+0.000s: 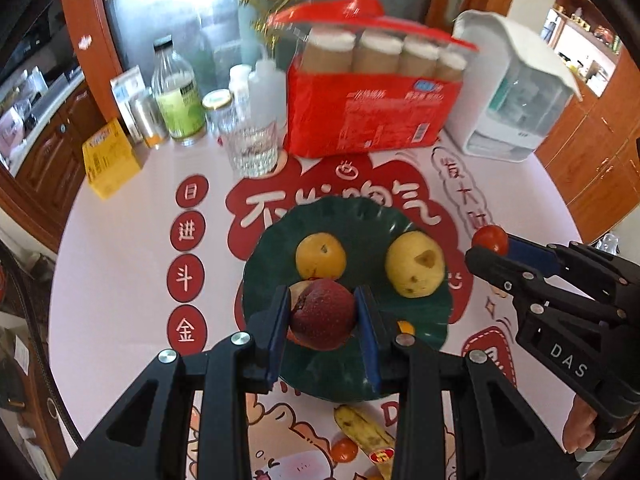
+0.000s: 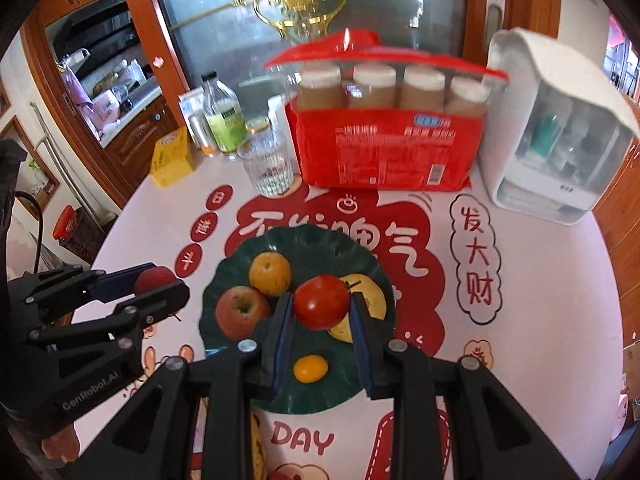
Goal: Organize fruits
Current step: 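Lower the lychee onto the plate and open the left tool while the right tool releases the tomato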
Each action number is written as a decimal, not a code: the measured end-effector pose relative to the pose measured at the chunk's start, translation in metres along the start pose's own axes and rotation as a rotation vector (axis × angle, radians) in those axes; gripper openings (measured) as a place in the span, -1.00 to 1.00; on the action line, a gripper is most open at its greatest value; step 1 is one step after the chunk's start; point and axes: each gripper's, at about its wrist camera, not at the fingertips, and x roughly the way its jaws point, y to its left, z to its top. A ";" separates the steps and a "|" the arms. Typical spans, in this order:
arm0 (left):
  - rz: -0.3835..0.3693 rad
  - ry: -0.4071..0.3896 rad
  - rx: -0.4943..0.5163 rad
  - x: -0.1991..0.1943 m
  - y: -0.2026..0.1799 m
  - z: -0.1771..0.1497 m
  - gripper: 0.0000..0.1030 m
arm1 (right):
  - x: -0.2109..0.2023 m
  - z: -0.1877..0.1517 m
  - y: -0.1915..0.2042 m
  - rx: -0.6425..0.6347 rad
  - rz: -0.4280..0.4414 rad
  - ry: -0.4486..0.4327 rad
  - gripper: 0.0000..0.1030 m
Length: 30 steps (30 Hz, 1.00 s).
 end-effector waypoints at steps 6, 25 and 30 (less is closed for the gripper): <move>-0.031 0.076 -0.026 0.037 0.007 -0.009 -0.40 | 0.044 -0.006 -0.008 0.017 0.018 0.075 -0.46; -0.125 0.161 -0.011 0.088 -0.019 -0.071 -0.39 | 0.108 -0.019 0.025 -0.102 0.069 0.162 -0.44; -0.116 0.141 -0.041 0.093 -0.014 -0.072 -0.39 | 0.118 -0.023 0.022 -0.083 0.086 0.190 -0.44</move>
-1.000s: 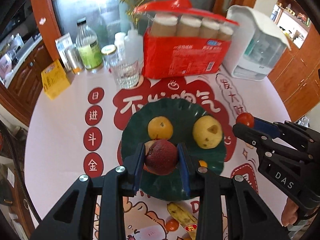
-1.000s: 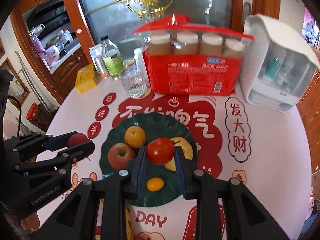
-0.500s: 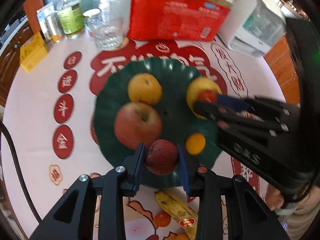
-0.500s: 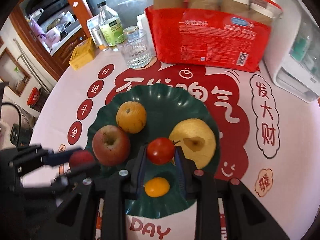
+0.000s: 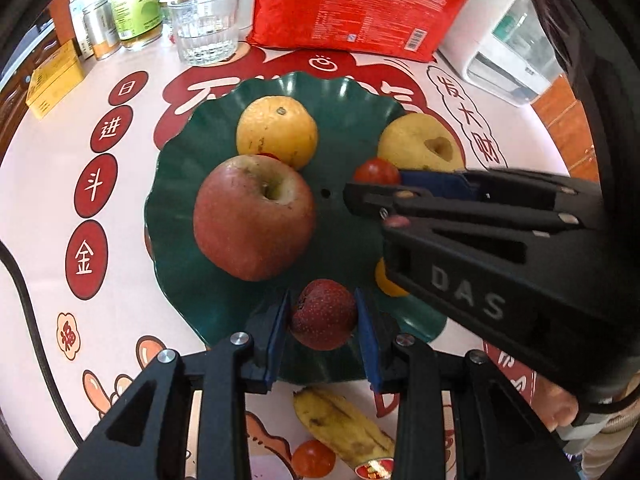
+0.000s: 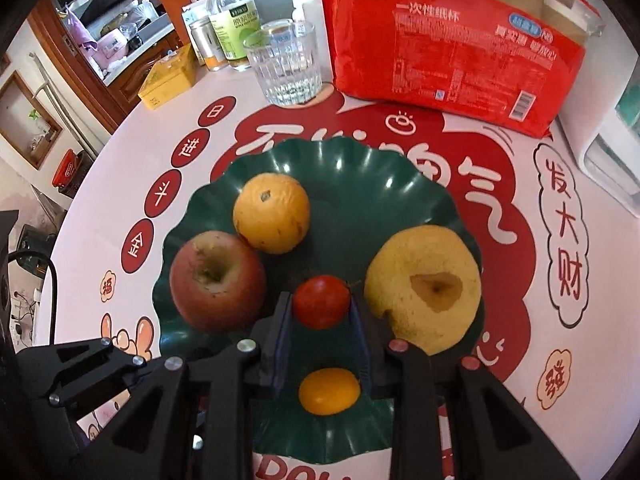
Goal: Organize fruits
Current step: 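Lower the lychee onto the plate and open the left tool while the right tool releases the tomato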
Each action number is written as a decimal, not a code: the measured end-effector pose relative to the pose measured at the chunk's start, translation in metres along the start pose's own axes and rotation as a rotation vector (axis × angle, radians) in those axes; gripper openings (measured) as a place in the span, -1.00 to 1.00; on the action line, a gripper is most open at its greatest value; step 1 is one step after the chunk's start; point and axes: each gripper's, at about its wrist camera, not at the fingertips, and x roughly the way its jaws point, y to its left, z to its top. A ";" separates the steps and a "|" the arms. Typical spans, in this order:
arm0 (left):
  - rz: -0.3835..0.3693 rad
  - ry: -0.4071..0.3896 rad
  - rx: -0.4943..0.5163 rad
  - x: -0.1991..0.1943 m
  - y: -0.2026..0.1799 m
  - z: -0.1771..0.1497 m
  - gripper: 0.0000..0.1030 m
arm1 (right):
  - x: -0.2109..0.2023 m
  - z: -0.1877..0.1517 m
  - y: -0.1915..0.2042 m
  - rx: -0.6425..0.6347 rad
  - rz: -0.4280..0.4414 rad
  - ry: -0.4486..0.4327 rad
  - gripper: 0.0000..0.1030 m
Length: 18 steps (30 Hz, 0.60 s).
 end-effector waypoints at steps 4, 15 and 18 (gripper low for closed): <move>0.011 -0.039 -0.027 -0.005 0.004 0.000 -0.13 | -0.001 -0.002 -0.004 0.024 0.024 -0.002 -0.26; 0.030 -0.106 -0.106 -0.031 0.014 -0.001 0.53 | -0.017 -0.011 -0.006 0.053 0.042 -0.025 -0.18; 0.033 -0.108 -0.102 -0.037 0.013 -0.005 0.54 | -0.023 -0.015 -0.005 0.060 0.049 -0.036 -0.18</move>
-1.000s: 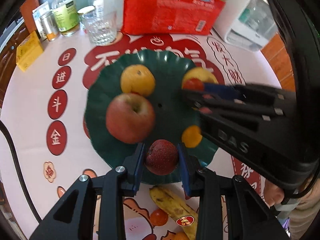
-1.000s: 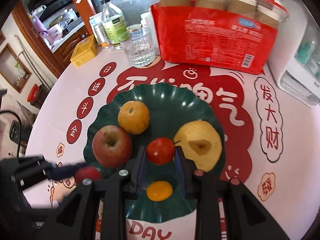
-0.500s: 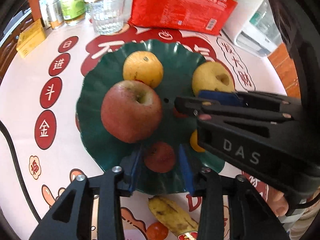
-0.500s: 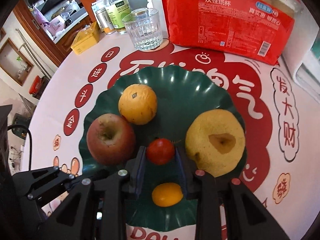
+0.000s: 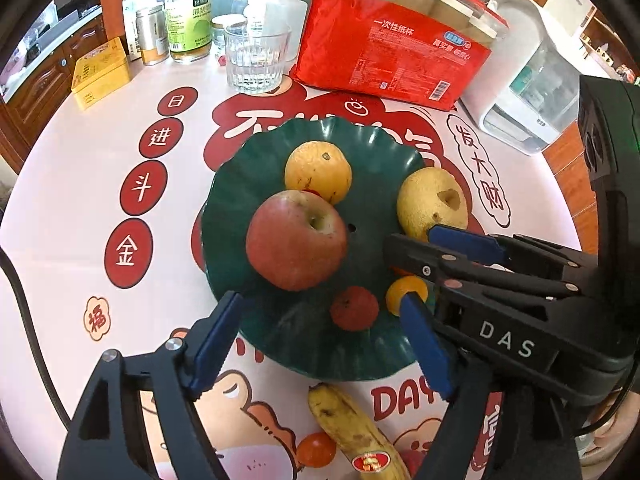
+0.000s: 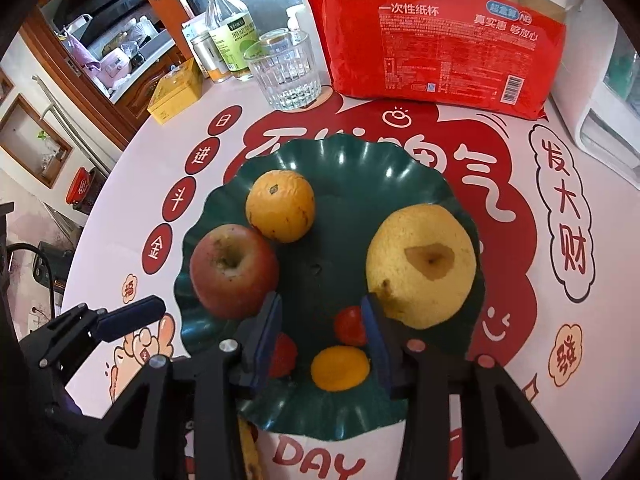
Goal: Organize fruits
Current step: 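Lower the lychee onto the plate and open the left tool while the right tool releases the tomato, then withdraw both tools from the plate back toward the banana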
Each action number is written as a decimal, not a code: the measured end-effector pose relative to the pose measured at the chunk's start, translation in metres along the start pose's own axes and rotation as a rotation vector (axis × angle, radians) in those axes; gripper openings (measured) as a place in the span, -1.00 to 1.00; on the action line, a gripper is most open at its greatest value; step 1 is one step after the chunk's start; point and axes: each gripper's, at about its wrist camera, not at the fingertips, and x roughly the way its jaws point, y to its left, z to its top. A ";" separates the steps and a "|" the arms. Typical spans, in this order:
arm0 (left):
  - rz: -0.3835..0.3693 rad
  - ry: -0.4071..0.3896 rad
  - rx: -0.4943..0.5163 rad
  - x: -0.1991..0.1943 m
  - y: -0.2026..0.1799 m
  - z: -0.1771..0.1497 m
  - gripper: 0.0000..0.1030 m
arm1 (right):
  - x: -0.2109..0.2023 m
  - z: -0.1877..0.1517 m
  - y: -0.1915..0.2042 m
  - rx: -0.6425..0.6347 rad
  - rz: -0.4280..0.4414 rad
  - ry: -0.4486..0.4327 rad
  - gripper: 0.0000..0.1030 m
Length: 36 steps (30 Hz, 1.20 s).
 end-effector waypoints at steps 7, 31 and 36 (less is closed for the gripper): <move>0.004 -0.038 0.023 -0.025 -0.005 -0.005 0.55 | -0.021 -0.008 0.006 0.004 0.007 -0.025 -0.18; -0.001 -0.234 0.053 -0.159 -0.017 -0.045 0.64 | -0.174 -0.056 0.044 0.002 -0.013 -0.271 -0.18; -0.002 -0.261 0.057 -0.178 -0.019 -0.058 0.64 | -0.201 -0.077 0.055 -0.023 -0.060 -0.323 -0.17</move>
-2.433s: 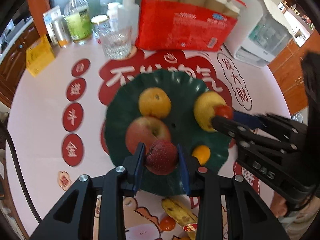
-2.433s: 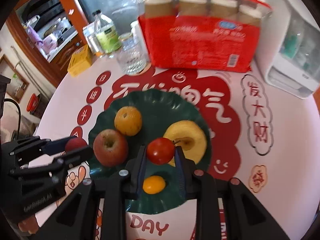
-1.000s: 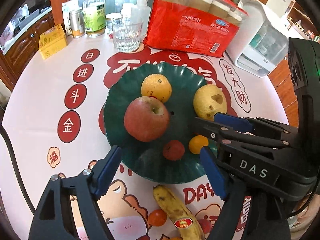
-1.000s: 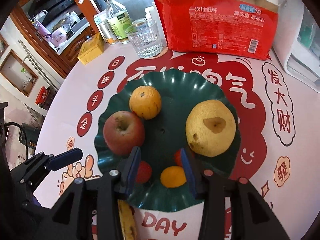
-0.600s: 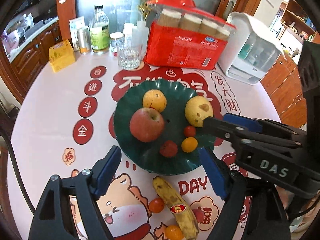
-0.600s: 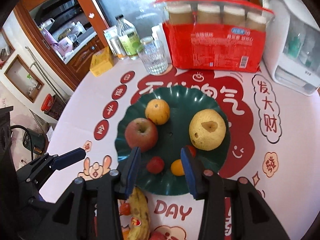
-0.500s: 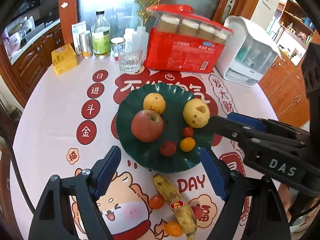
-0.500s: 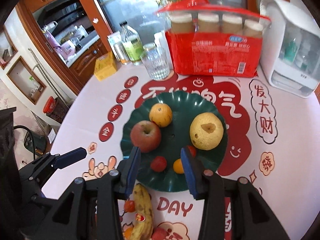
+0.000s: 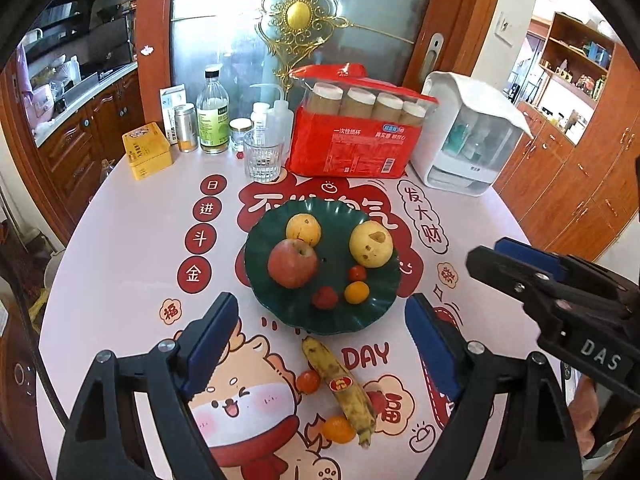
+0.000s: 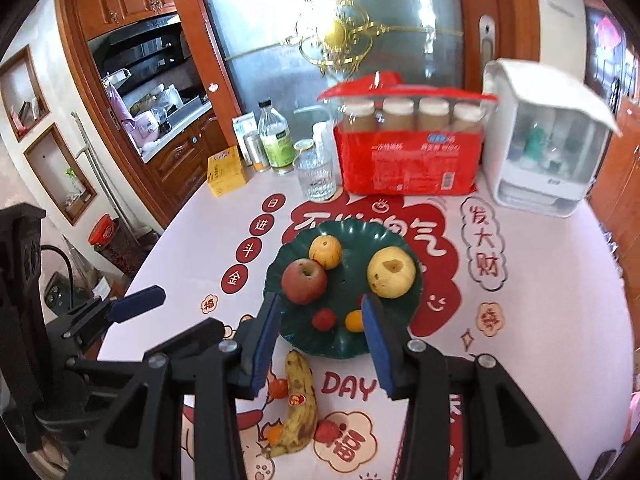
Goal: Organize fruits
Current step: 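Withdraw both tools from the plate back toward the banana, then move the left tool to the orange while the right tool approaches the red fruit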
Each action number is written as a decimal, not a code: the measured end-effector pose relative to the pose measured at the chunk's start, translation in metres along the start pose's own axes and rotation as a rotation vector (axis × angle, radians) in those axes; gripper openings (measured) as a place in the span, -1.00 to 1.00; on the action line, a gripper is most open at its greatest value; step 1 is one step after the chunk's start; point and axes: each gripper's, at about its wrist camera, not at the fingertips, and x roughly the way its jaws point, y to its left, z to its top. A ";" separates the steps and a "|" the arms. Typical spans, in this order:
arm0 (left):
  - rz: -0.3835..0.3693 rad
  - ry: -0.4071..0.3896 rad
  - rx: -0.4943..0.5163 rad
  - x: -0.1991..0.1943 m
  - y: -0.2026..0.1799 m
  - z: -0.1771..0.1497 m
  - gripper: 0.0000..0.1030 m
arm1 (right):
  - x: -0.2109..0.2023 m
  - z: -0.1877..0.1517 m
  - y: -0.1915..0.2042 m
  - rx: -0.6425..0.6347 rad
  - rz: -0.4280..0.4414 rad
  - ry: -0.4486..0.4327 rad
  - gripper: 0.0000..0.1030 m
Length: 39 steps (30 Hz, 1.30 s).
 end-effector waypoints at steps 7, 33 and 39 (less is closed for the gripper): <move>-0.016 -0.008 -0.005 -0.022 0.000 -0.017 0.64 | -0.038 -0.024 0.010 -0.036 -0.052 -0.054 -0.02; 0.016 0.089 0.113 0.005 0.010 -0.115 0.65 | -0.012 -0.142 -0.020 0.019 -0.138 0.049 0.10; -0.021 0.169 0.105 0.044 0.010 -0.150 0.65 | 0.026 -0.176 -0.013 -0.055 -0.138 0.128 0.10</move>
